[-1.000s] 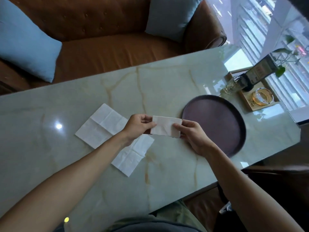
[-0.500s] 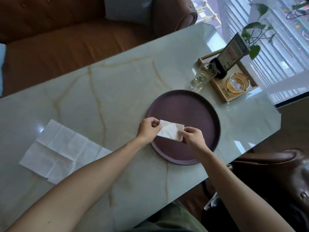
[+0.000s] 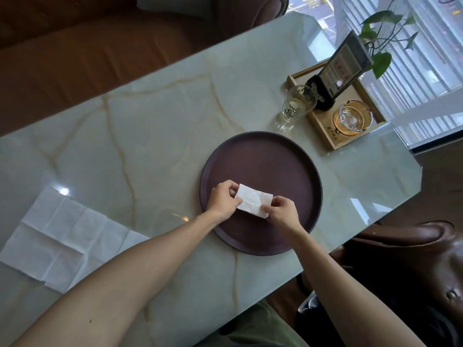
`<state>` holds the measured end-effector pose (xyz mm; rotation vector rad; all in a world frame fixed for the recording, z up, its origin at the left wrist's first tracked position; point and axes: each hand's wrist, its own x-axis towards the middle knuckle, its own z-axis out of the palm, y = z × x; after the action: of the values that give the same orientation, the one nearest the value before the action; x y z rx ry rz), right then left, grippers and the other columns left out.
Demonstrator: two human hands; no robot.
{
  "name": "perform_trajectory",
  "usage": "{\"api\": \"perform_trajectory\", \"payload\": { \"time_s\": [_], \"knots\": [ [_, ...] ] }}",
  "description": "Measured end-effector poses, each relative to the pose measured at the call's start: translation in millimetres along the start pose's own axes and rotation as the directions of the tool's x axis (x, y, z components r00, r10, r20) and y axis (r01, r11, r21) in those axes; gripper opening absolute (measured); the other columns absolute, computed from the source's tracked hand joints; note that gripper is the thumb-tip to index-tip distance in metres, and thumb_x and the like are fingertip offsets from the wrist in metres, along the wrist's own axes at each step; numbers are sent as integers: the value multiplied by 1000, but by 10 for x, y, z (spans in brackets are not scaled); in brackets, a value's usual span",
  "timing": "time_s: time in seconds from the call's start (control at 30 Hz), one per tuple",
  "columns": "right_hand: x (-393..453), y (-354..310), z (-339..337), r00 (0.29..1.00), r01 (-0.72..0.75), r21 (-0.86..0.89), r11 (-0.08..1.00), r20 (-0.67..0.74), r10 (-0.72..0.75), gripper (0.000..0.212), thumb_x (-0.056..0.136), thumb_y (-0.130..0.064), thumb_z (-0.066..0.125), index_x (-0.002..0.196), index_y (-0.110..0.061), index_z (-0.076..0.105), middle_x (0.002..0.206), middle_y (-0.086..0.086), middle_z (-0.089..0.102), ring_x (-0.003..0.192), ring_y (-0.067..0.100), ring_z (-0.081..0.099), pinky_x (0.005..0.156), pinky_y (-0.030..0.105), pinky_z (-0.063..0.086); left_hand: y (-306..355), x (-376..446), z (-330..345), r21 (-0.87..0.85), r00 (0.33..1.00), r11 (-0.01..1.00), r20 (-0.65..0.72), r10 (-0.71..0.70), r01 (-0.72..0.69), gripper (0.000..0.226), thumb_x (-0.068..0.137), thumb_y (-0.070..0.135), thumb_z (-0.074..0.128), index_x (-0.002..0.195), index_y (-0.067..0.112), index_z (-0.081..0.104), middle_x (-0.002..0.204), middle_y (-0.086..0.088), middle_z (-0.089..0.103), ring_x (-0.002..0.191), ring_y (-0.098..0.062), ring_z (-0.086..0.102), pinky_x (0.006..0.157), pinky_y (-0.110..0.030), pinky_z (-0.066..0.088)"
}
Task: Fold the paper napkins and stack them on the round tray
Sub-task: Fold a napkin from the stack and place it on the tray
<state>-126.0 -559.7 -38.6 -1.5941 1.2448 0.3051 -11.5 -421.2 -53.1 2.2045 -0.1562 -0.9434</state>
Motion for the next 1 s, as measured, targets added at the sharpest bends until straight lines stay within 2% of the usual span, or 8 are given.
{"api": "perform_trajectory", "payload": {
  "time_s": [0.17,0.23,0.33,0.43,0.53,0.7,0.87,1.0],
  "knots": [
    [-23,29,49,997,43,-208,977,-57,-56,9,81,-14,66,77,-10,59,74,1,64,68,19,56,60,35,45,-19,-9,20,69,1000,998,-20,4,-2,20,80,10,75,98,15,68,75,8,65,82,-21,69,76,-29,52],
    [-46,28,74,994,62,-247,967,-74,-83,9,85,-14,64,81,-11,57,78,-2,60,69,17,53,56,30,40,-19,-13,19,96,999,995,-30,14,-11,18,80,11,73,96,16,67,73,10,62,80,-21,67,75,-31,52],
    [-65,28,100,992,15,-250,968,-117,-45,12,90,-21,61,98,-14,57,93,-3,65,83,20,61,63,31,43,-37,-2,12,101,999,995,-43,9,-5,18,81,14,75,94,16,63,71,10,61,78,-21,66,70,-28,47],
    [-81,44,81,990,-42,-278,960,-143,2,20,87,-22,61,104,-15,53,99,1,66,91,27,64,73,35,47,-78,20,-14,113,999,994,-54,3,3,22,82,20,79,93,16,61,74,7,63,74,-18,63,68,-25,41],
    [-120,43,28,986,-86,-318,944,-164,34,27,85,-23,65,104,-13,50,97,4,65,89,31,64,72,36,46,-107,35,-33,148,998,989,-50,29,-21,24,83,24,80,92,15,59,76,5,64,78,-22,65,69,-30,45],
    [-208,14,-45,971,-115,-417,902,-240,13,23,88,-21,59,105,-11,48,96,4,57,97,37,63,76,36,45,-142,-38,-83,151,991,987,-113,78,-60,7,90,18,69,91,12,65,79,2,64,83,-27,66,76,-36,53],
    [-299,-149,38,977,21,-368,929,-189,-97,17,87,-26,60,102,-17,58,97,0,67,89,26,64,78,37,52,-330,-181,-419,41,982,999,-186,27,-20,7,90,22,69,92,15,69,78,5,65,75,-16,60,70,-26,45],
    [-431,-426,396,978,175,-349,921,-49,-204,9,87,-23,63,93,-17,65,93,-4,68,87,18,62,67,28,42,-655,-383,-963,-46,968,999,-248,-31,20,6,87,24,69,82,21,69,73,1,72,75,-23,73,75,-34,57]
  ]
}}
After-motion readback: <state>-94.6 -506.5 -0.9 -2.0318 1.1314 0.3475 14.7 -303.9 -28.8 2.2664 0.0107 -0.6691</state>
